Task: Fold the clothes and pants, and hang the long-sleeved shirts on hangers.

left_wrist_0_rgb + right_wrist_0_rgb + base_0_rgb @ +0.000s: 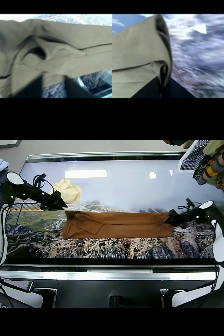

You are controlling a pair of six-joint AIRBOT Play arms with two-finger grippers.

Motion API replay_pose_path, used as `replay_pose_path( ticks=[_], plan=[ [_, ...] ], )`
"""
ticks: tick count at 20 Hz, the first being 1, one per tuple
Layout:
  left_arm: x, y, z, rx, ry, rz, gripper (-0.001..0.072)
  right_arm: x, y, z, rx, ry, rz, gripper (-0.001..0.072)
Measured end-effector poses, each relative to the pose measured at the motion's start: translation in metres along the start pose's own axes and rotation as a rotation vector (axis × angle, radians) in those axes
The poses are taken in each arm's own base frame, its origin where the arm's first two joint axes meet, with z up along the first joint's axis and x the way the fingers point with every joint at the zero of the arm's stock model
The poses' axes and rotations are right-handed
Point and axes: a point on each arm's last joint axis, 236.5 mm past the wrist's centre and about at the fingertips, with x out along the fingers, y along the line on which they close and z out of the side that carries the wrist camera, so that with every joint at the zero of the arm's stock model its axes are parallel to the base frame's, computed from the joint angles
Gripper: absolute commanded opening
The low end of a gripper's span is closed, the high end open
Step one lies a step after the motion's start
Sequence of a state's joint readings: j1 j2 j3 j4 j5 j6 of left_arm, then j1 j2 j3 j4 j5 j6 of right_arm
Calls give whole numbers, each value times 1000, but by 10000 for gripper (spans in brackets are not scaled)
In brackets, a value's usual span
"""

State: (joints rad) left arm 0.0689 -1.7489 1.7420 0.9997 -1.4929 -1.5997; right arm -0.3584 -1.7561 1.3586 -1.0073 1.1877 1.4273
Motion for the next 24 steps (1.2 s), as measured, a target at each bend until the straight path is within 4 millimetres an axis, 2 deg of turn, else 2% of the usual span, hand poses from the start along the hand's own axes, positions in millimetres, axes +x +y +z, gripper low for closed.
replay_pose_path(
  ticks=[3, 5, 7, 12, 14, 16, 20, 24],
  plan=[
    [23, -20, -2, 31, 14, -5, 18, -33, 14, -4, -27, -14, -23, 30],
    [51, -46, -5, 47, 24, -22, 18, -60, 25, -3, -43, -44, -40, 30],
    [89, -83, -13, 64, 43, -78, 18, -88, 39, -7, -57, -65, -46, 30],
    [192, -200, -52, 29, 64, -285, 17, -158, 77, -15, -55, -184, -38, 30],
    [220, -238, -67, -18, 52, -367, 17, -184, 90, -21, -44, -235, -29, 31],
    [244, -268, -83, -62, 42, -426, 17, -208, 105, -28, -35, -284, -11, 31],
    [281, -298, -113, -153, 43, -464, 17, -236, 129, -43, -26, -338, 45, 31],
    [305, -315, -136, -230, 43, -476, 17, -244, 143, -54, -17, -329, 93, 31]
  ],
)
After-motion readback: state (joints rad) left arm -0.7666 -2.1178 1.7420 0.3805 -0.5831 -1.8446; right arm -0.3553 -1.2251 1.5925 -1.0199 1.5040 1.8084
